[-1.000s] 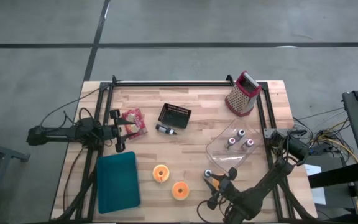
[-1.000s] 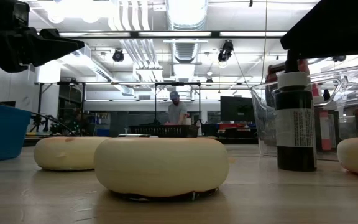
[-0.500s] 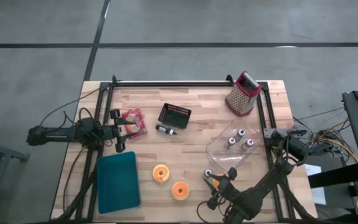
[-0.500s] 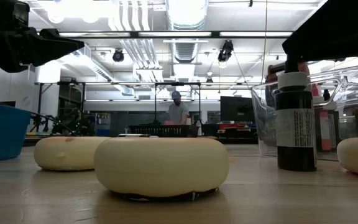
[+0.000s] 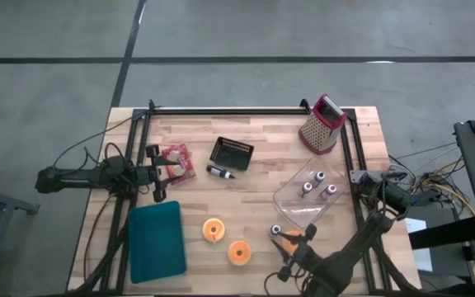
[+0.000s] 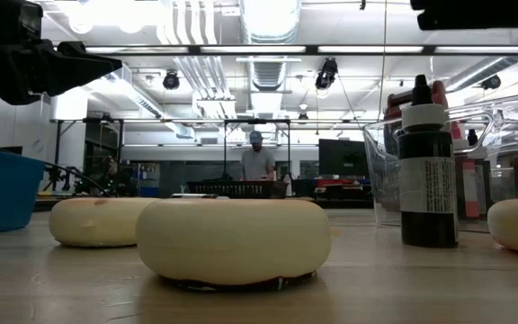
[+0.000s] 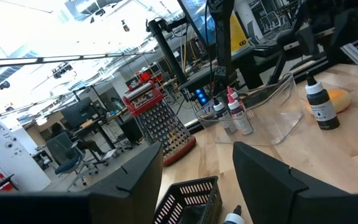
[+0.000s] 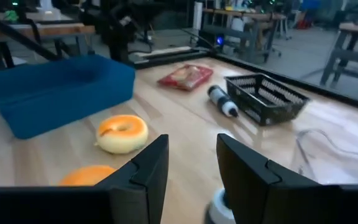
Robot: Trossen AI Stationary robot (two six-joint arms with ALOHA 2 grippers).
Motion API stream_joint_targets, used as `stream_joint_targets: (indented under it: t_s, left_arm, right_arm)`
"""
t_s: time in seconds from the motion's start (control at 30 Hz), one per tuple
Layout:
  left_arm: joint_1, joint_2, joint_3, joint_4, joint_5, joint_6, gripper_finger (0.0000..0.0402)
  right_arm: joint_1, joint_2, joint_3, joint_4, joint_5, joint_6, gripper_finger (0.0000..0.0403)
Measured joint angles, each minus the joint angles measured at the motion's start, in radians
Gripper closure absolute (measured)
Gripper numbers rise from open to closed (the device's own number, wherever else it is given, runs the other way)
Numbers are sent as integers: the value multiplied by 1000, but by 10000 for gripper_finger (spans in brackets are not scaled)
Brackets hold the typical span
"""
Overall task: Pick & Place Food Item
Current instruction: Put the bottom black food coloring bottle into the transparent bin
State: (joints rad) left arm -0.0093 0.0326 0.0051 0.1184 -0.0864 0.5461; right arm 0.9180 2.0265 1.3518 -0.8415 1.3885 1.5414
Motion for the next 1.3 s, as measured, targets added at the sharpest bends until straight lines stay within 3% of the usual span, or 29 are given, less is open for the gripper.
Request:
stream_joint_targets:
  t_s: [0.17,0.53,1.3]
  left_arm:
    - [0,0,0,0,0,0,202]
    - [0,0,0,0,0,0,202]
    - [0,0,0,0,0,0,202]
  right_arm:
    - [-15,-1,-2,-147,-64,151,259]
    - [-46,-1,-19,-147,-136,131,238]
    - [-77,2,-31,-146,-219,171,264]
